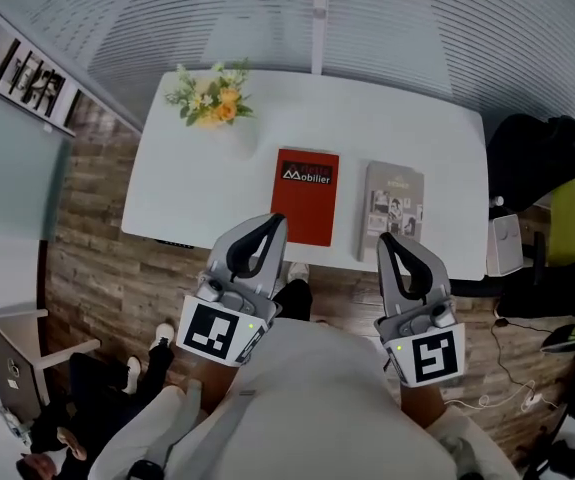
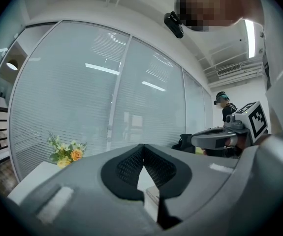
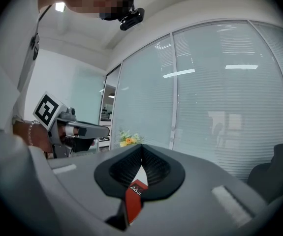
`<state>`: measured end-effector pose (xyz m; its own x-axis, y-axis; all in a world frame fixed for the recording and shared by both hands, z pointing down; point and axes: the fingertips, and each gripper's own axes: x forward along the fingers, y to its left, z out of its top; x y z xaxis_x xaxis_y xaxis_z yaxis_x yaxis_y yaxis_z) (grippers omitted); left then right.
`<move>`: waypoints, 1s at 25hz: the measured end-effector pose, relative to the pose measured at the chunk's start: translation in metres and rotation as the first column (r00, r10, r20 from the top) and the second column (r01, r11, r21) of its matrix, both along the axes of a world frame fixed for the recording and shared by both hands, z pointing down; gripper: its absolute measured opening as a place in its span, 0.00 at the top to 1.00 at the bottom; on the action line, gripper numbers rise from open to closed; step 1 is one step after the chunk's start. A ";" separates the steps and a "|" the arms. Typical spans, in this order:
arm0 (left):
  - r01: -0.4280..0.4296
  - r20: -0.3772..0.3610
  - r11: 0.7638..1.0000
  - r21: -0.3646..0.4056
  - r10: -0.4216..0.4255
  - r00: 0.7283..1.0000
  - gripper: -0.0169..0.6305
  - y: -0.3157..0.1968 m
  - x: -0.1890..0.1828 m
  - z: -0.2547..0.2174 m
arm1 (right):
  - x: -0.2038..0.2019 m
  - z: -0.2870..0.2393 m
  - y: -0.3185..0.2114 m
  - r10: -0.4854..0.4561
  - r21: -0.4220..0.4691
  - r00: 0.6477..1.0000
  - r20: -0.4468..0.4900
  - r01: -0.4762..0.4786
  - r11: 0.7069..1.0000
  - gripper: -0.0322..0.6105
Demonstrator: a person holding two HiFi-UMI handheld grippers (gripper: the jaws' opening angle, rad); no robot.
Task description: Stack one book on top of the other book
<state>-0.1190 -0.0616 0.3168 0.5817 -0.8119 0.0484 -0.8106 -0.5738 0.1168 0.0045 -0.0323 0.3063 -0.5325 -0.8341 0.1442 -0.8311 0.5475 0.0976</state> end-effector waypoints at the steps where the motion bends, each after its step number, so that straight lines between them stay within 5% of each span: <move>1: 0.000 0.002 1.000 0.001 0.000 1.000 0.98 -0.008 -0.003 0.000 | -0.003 0.000 -0.009 -0.007 0.008 1.000 -0.008 0.007 1.000 0.94; 11: -0.022 0.011 1.000 -0.019 0.023 1.000 0.98 -0.085 -0.022 0.011 | -0.030 0.004 -0.090 0.000 -0.008 1.000 -0.002 0.000 1.000 0.94; 25: -0.065 0.006 0.998 -0.026 0.065 0.998 0.98 -0.126 -0.029 0.020 | -0.034 0.015 -0.125 0.025 0.000 0.999 -0.046 -0.025 1.000 0.94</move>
